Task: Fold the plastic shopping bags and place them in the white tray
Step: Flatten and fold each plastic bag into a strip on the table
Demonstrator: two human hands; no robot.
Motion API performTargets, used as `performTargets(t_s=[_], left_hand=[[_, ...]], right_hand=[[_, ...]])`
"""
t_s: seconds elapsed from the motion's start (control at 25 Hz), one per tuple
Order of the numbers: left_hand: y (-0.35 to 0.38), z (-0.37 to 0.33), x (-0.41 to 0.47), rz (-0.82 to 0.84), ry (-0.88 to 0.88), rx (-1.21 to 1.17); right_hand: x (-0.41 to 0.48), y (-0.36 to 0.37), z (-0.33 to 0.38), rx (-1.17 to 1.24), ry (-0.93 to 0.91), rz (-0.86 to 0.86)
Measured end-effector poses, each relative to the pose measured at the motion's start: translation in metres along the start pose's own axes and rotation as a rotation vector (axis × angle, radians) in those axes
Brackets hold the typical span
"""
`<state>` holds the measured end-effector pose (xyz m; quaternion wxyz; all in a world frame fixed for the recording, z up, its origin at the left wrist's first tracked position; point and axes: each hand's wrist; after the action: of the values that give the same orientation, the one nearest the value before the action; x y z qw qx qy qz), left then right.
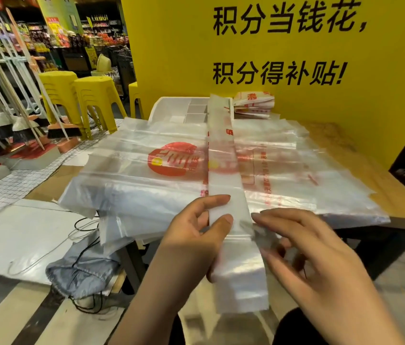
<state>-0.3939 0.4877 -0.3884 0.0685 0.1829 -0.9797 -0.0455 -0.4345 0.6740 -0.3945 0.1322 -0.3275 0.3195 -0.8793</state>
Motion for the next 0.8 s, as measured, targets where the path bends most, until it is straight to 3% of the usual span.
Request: performTargets(t_s=[0.32,0.44,0.56,0.64,0.8], left_hand=[[0.003,0.011,-0.011,0.016,0.039,0.029],[-0.006,0.016,-0.019,0.057,0.061,0.127],[-0.024,0.018,-0.024,0.233,0.017,-0.001],[-0.03,0.016,-0.03,0.326,0.045,0.06],[-0.023,0.015,-0.039,0.239,0.078,0.204]], right_hand=[[-0.023,0.029,-0.003,0.214,-0.059,-0.093],[-0.024,0.031,0.003,0.324,0.015,-0.092],[-0.02,0.033,0.009,0.349,0.152,-0.123],[-0.017,0.036,0.013,0.389,0.267,-0.119],[-0.007,0.041,0.021,0.526,0.44,-0.09]])
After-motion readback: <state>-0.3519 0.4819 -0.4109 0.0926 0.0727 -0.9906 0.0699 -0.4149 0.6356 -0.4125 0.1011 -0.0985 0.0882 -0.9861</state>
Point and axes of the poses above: each hand's wrist, its own x-axis towards the middle knuckle, its own y-axis out of the palm, z = x × y, and after that the axes turned 9 degrees about y, right-handed
